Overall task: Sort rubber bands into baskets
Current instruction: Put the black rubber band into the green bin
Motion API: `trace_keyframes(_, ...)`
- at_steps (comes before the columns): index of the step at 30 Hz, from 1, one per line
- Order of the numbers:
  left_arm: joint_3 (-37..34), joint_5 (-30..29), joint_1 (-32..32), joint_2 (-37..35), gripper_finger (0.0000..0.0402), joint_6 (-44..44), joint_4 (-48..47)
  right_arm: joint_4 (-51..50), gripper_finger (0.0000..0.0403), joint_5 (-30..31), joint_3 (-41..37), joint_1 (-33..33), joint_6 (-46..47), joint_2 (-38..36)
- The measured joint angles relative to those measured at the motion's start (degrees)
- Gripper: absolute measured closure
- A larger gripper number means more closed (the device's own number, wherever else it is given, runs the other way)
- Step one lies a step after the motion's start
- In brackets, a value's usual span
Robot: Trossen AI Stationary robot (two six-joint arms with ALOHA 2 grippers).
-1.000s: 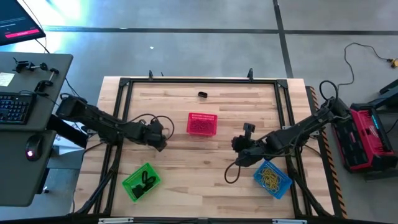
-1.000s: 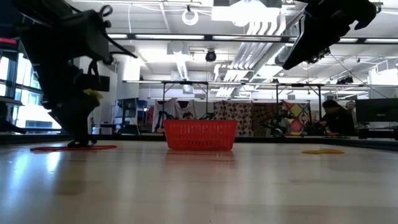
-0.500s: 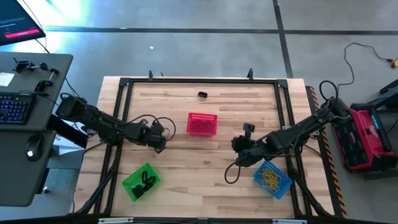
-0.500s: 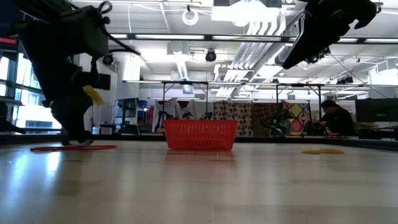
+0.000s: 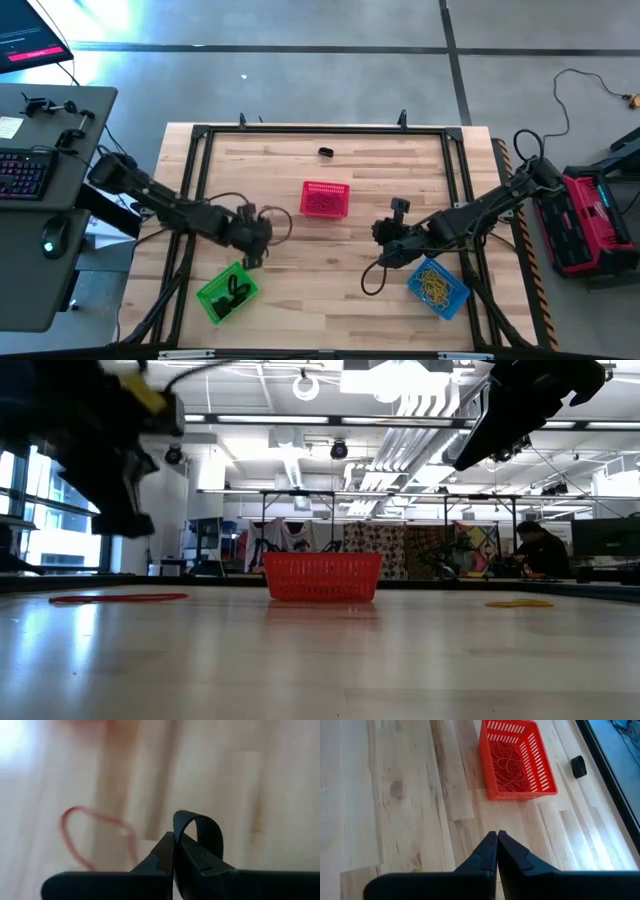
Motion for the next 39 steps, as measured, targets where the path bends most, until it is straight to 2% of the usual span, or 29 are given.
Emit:
trace_keyframes(6,7.35,2.92,-8.02,0.0,0.04,0.99,-5.47,0.04,0.0403,0.89,0.0,0.0,0.42,0.47)
trace_keyframes(10,10.22,7.46,-13.75,0.0,0.04,0.43,-8.26,0.04,0.0403,1.01,0.0,0.0,-0.11,1.9)
trace_keyframes(15,10.49,14.06,-19.74,0.45,0.0401,-8.86,-8.45,0.35,0.0403,0.55,0.0,0.0,-0.07,4.28)
trace_keyframes(20,10.49,14.19,-24.49,3.23,0.0401,-17.15,-8.38,2.26,0.0403,-0.15,0.0,0.0,-1.12,6.55)
trace_keyframes(25,10.47,12.12,-26.39,7.83,0.0401,-22.35,-8.33,3.27,0.0403,-0.55,-0.02,0.0,-2.64,7.37)
trace_keyframes(30,10.45,15.12,-26.26,12.56,0.0401,-26.39,-8.56,3.46,0.0403,-0.52,-0.02,0.0,-3.65,7.37)
trace_keyframes(35,10.42,16.19,-26.07,14.53,0.0396,-26.13,-8.82,3.77,0.0403,-0.53,-0.02,0.0,-4.07,7.35)
trace_keyframes(39,10.42,16.21,-26.07,14.3,0.0373,-25.64,-9.01,3.78,0.0403,-0.52,-0.02,0.0,-4.07,7.35)
